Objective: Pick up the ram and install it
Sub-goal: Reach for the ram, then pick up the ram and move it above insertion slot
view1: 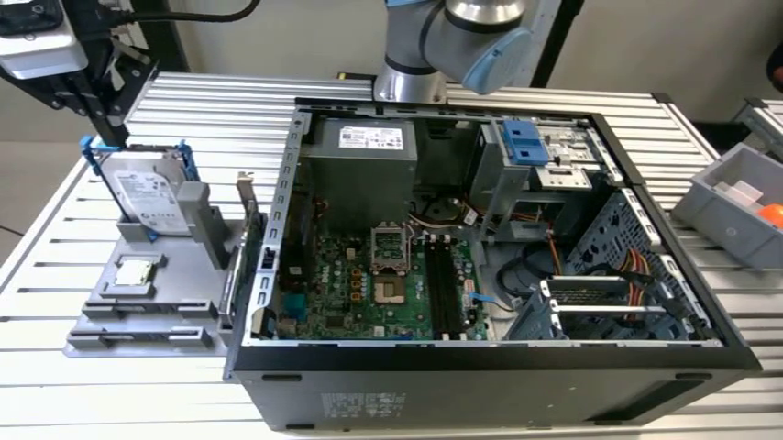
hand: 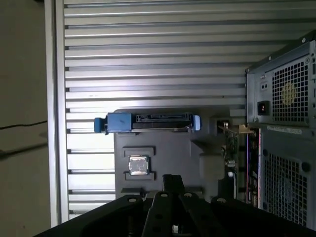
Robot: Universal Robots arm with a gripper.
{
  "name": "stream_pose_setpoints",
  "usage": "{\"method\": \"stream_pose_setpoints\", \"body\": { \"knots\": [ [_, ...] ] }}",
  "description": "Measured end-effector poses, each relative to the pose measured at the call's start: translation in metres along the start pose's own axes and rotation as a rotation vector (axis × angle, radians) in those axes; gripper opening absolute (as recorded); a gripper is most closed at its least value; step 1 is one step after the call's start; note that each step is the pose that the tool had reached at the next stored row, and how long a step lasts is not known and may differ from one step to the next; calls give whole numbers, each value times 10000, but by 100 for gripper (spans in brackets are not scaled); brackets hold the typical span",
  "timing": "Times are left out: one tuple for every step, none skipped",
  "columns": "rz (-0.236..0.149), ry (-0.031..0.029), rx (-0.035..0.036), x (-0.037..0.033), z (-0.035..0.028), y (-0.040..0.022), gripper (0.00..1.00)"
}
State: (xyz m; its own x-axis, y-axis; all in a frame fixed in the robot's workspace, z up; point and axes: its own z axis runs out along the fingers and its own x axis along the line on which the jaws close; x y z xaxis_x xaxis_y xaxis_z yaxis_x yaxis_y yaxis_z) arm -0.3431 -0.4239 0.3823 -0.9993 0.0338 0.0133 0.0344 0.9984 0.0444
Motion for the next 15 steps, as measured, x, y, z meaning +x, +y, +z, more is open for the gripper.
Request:
{"method": "stream_pose_setpoints", "body": {
  "knots": [
    [0, -2, -2, -1, 0, -26, 0],
    [0, 0, 0, -2, -2, -48, 0],
    [0, 0, 0, -2, -3, -65, 0],
    [0, -1, -1, -3, -3, -82, 0],
    [0, -2, -1, -3, -4, -103, 0],
    [0, 0, 0, -5, -6, -128, 0],
    [0, -1, -1, -6, -7, -152, 0],
    [-1, -1, -2, -6, -7, -176, 0],
    [-1, -1, -1, -7, -9, -198, 0],
    [0, 0, 0, -7, -10, -216, 0],
    [-1, 0, -1, -8, -10, -231, 0],
    [-2, 0, -1, -8, -11, -244, 0],
    [-2, -1, -1, -9, -11, -257, 0],
    [-3, -1, -2, -9, -12, -272, 0],
    [-2, -1, -2, -10, -13, -288, 0]
  ]
}}
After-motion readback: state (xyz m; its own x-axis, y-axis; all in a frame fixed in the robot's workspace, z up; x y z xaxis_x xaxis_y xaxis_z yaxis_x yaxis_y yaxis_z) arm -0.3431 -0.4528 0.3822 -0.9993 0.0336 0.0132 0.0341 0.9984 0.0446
